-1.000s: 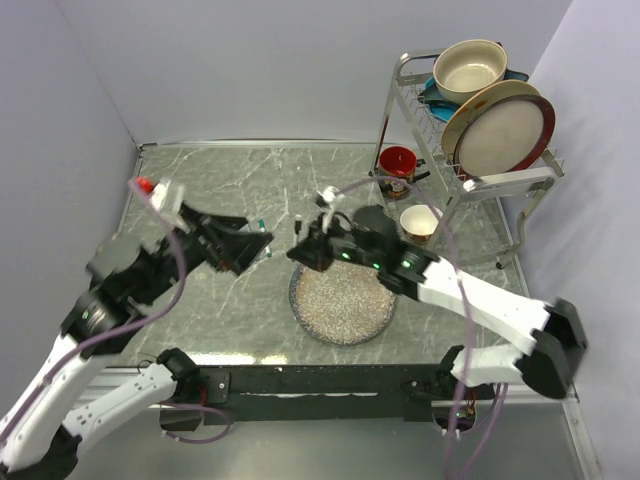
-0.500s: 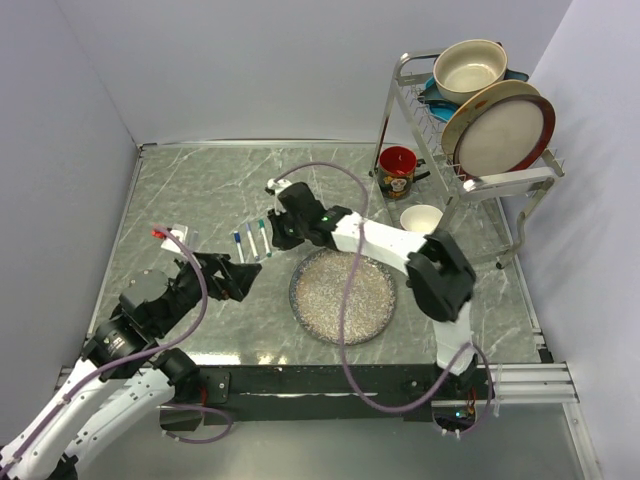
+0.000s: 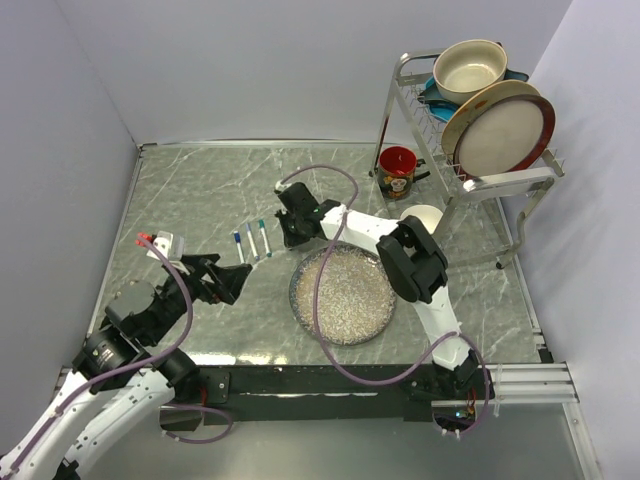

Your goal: Insert the pens into the pen caps

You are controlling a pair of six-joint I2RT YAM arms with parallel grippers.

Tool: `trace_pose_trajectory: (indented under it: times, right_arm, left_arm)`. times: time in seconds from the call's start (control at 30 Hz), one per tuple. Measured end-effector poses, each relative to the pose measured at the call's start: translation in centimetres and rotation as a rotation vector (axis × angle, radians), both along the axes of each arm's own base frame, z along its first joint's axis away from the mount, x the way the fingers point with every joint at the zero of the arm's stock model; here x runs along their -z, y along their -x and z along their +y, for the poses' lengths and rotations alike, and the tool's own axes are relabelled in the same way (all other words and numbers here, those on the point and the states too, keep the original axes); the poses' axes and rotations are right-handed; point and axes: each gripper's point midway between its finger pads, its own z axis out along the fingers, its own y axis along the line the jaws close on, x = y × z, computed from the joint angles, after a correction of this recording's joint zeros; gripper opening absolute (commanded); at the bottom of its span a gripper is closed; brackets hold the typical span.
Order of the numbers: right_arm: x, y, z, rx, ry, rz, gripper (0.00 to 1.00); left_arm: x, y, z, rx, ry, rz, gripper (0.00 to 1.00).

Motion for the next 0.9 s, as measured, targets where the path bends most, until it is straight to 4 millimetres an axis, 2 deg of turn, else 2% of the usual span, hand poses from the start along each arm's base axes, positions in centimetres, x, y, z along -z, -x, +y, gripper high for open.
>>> trace_pose_trajectory:
  times: [0.07, 0.23, 0.5, 0.7, 0.73, 0.77, 0.83, 0.87, 0.9]
  right_arm:
    - [0.6, 0.0, 0.0, 0.005, 0.007, 0.008, 0.17]
    - [0.7, -0.7, 0.5, 0.018, -0.006, 0.006, 0.32]
    - [0.6, -0.9, 0.7, 0.032, -0.011, 0.013, 0.37]
    - [0.1, -0.7, 0.5, 0.034, -0.006, 0.015, 0.47]
    - [-0.3, -0.5, 0.3, 0.034, -0.007, 0.015, 0.49]
    - [-1.0, -0.1, 0.0, 0.034, -0.015, 0.012, 0.55]
    - [-3.0, 1.1, -0.8, 0.032, -0.027, 0.002, 0.63]
    - [-4.6, 1.9, -1.4, 0.028, -0.036, -0.017, 0.71]
    - [-6.3, 2.8, -2.1, 0.025, -0.044, -0.043, 0.75]
  left_arm:
    - [-0.1, 0.1, 0.1, -0.003, 0.002, -0.007, 0.99]
    - [-0.3, 0.1, 0.3, -0.007, 0.003, -0.015, 0.99]
    - [-0.3, 0.1, 0.4, -0.013, 0.003, -0.015, 1.00]
    - [-0.3, 0.1, 0.4, -0.013, 0.002, -0.015, 0.99]
    - [-0.3, 0.1, 0.4, -0.013, 0.003, -0.015, 0.99]
    - [-0.3, 0.1, 0.4, -0.013, 0.002, -0.015, 0.99]
    - [-0.3, 0.1, 0.4, -0.013, 0.002, -0.015, 0.99]
    - [-0.3, 0.0, 0.4, -0.013, 0.002, -0.015, 0.99]
    - [-0.2, 0.0, 0.4, -0.013, 0.002, -0.014, 0.99]
